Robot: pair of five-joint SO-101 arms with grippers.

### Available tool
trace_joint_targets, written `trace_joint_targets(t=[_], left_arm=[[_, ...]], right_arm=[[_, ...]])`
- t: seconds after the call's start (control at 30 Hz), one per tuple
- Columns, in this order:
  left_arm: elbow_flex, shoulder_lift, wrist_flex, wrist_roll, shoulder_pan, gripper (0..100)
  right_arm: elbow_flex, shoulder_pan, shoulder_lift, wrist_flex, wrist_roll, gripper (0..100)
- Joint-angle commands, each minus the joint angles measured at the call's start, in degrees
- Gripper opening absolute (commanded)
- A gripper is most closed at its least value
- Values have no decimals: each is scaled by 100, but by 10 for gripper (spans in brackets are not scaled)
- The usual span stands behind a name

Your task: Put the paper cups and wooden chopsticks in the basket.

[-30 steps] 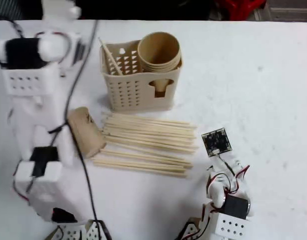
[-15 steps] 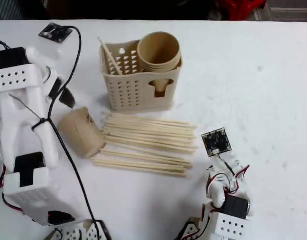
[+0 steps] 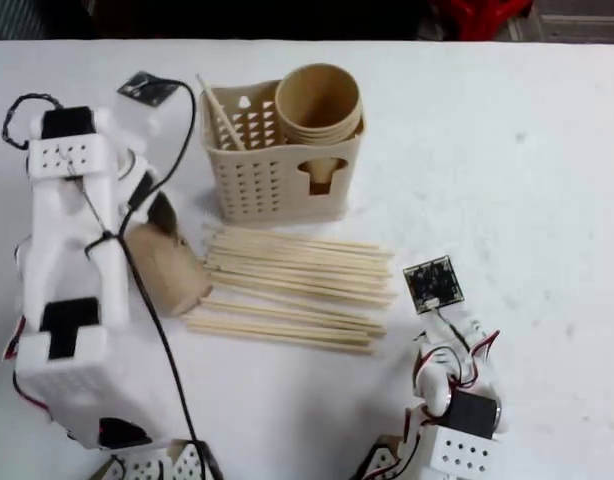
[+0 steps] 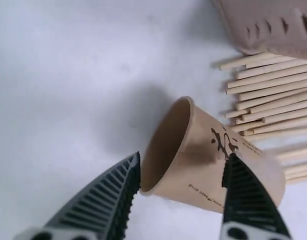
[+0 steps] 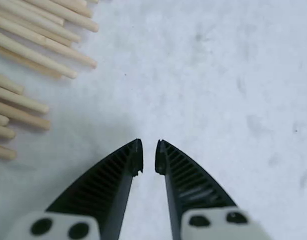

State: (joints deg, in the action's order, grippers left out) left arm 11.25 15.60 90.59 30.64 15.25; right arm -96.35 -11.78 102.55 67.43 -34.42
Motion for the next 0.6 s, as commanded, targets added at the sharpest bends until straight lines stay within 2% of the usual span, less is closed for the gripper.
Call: trace_joint_targets(t=[0.0,0.23,0.43,0.57], left_arm=[[659,690,97,-62,-40,273],[1521,1393,1116,-62,-31,272],[1468,989,1178,-53,154,271],[721,532,1178,62,101,271]], right_arm=[[-44,31,4,-48,-53,60],[-44,48,4,-48,-53,60],[-44,48,4,-48,-53,60],[-44,48,4,-48,-53,60]])
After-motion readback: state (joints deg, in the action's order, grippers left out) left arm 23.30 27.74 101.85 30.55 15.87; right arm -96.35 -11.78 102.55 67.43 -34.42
